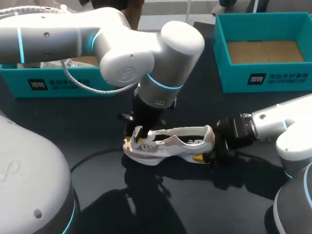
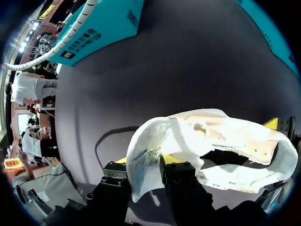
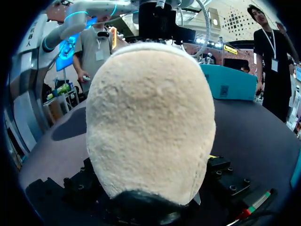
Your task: Take the shoe out of the shoebox, open the shoe tongue, remove and reinsert the insole, then place the shoe into the shoebox
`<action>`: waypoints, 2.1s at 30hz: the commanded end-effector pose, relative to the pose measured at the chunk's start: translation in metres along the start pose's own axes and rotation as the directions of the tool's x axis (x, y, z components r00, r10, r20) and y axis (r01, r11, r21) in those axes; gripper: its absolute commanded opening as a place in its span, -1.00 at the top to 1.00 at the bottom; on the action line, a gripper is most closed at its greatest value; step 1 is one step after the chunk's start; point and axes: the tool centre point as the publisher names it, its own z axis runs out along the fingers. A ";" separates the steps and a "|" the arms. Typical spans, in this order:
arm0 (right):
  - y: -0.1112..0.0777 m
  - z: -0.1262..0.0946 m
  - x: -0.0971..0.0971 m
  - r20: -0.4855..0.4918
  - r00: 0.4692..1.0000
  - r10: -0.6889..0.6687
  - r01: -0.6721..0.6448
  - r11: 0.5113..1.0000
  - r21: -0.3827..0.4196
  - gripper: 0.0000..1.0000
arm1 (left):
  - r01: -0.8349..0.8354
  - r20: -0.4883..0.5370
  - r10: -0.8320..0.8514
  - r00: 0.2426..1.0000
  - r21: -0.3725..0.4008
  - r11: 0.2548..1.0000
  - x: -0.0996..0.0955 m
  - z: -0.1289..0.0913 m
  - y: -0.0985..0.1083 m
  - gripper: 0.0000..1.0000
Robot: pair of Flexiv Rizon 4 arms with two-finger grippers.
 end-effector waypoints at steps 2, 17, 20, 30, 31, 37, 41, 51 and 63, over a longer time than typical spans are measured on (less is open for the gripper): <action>-0.002 0.000 0.000 0.001 1.000 0.001 -0.001 1.000 0.005 1.00 | 0.025 -0.014 -0.026 1.000 -0.018 1.000 -0.018 0.015 -0.003 -0.17; -0.002 0.000 0.000 0.001 1.000 0.001 -0.001 1.000 0.005 1.00 | -0.077 -0.115 0.070 0.991 -0.058 0.995 -0.044 -0.002 0.000 -1.00; -0.002 0.000 0.000 0.001 1.000 0.001 -0.001 1.000 0.005 1.00 | -0.157 -0.138 0.151 0.979 -0.037 0.987 -0.048 -0.017 0.002 -1.00; -0.002 0.000 0.000 0.001 1.000 0.001 -0.001 1.000 0.005 1.00 | -0.421 -0.145 0.440 0.886 0.142 0.896 -0.047 -0.066 -0.005 -1.00; -0.002 0.000 0.000 0.001 1.000 0.001 -0.001 1.000 0.005 1.00 | -0.464 -0.154 0.488 0.859 0.167 0.870 -0.047 -0.073 -0.006 -1.00; -0.002 0.000 0.000 0.001 1.000 0.001 -0.001 1.000 0.005 1.00 | -0.707 -0.182 0.781 0.598 0.339 0.620 -0.043 -0.116 -0.008 -1.00; -0.002 0.000 0.000 0.001 1.000 0.001 -0.001 1.000 0.005 1.00 | -0.830 -0.083 0.934 0.347 0.438 0.347 -0.026 -0.144 -0.008 -1.00; -0.002 0.000 0.000 0.001 1.000 0.001 -0.001 1.000 0.005 1.00 | -0.794 0.105 0.962 -0.253 0.545 -0.269 0.007 -0.198 -0.004 0.95; -0.002 0.000 0.000 0.001 1.000 0.001 -0.001 1.000 0.005 1.00 | -0.637 0.129 0.847 -0.516 0.603 -0.480 0.059 -0.205 0.003 1.00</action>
